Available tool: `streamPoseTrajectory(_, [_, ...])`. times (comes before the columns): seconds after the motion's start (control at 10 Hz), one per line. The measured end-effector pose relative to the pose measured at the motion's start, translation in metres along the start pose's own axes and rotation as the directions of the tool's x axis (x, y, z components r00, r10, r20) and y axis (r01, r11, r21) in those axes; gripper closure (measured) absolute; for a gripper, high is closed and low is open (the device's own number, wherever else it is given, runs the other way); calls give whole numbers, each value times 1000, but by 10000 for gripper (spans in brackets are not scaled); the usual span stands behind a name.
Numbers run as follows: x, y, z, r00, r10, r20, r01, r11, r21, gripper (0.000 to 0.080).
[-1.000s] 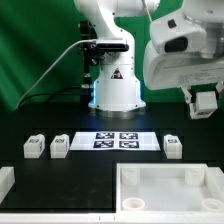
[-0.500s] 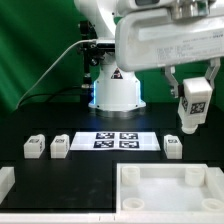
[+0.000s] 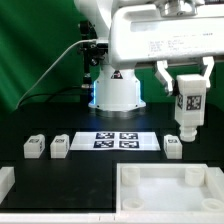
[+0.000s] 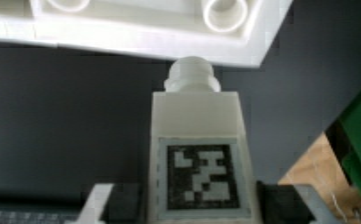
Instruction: Assemble one leg
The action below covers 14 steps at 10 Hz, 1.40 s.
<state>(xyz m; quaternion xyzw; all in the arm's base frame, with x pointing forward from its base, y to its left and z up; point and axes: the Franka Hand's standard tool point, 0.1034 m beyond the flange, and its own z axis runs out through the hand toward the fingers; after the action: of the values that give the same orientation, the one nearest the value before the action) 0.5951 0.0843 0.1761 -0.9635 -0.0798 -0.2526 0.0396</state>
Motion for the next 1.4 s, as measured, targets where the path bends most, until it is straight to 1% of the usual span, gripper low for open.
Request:
streamPoseTrajectory(0.1, [-1, -8, 15, 1000, -6, -16, 7, 1000, 7, 508])
streamPoseTrajectory(0.2, [2, -11, 31, 1000, -7, -15, 7, 1000, 15, 508])
streamPoseTrajectory(0.3, [2, -12, 42, 1000, -2, -24, 3, 1000, 17, 508])
streamPoseTrajectory(0.5, [-7, -22, 60, 1000, -4, -20, 5, 1000, 28, 508])
streamPoseTrajectory(0.6, [-8, -21, 65, 1000, -2, -17, 2, 1000, 29, 508])
streamPoseTrajectory(0.9, [-19, -23, 77, 1000, 0, 0, 0, 999, 33, 508])
streamPoseTrajectory(1.1, [-16, -17, 80, 1000, 4, -4, -4, 1000, 28, 508])
streamPoseTrajectory(1.4, [-11, -17, 90, 1000, 9, -9, -9, 999, 31, 508])
